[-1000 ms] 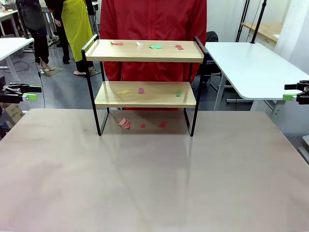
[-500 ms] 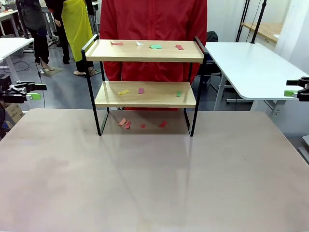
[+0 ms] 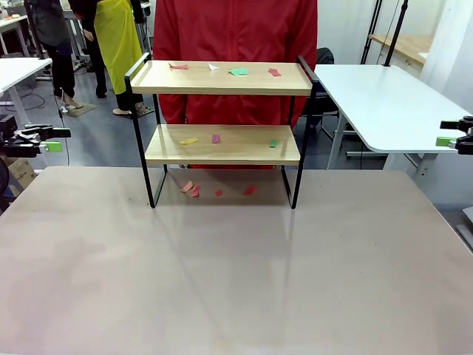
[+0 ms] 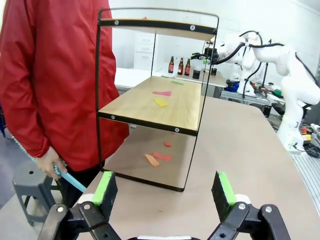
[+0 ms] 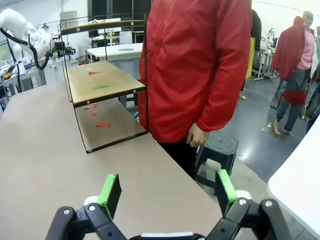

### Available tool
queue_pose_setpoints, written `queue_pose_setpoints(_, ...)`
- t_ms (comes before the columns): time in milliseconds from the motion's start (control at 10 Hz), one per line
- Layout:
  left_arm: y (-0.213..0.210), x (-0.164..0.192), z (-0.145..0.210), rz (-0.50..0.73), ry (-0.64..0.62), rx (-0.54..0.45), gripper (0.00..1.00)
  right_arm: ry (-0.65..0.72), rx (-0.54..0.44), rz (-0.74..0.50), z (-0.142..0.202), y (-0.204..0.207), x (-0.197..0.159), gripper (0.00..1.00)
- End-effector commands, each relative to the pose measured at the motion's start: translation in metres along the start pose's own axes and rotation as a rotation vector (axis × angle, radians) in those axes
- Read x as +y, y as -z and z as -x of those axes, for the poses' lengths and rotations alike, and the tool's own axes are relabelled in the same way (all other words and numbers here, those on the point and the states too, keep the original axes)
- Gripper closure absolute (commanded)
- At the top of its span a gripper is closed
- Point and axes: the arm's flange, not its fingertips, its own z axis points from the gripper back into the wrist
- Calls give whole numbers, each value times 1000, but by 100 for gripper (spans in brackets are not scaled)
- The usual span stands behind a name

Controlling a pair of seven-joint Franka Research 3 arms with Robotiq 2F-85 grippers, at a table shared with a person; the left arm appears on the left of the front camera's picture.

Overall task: Clean the shelf.
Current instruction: Pick up the Duster handed by the human.

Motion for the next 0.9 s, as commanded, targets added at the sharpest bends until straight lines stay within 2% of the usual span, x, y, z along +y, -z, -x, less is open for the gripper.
queue_pose_setpoints(0, 2, 0, 0, 7, -1, 5, 0, 11, 7, 4, -2, 0, 1, 0)
queue_pose_setpoints(800, 2, 0, 0, 7, -1, 5, 0, 11, 7, 4, -2, 0, 1, 0)
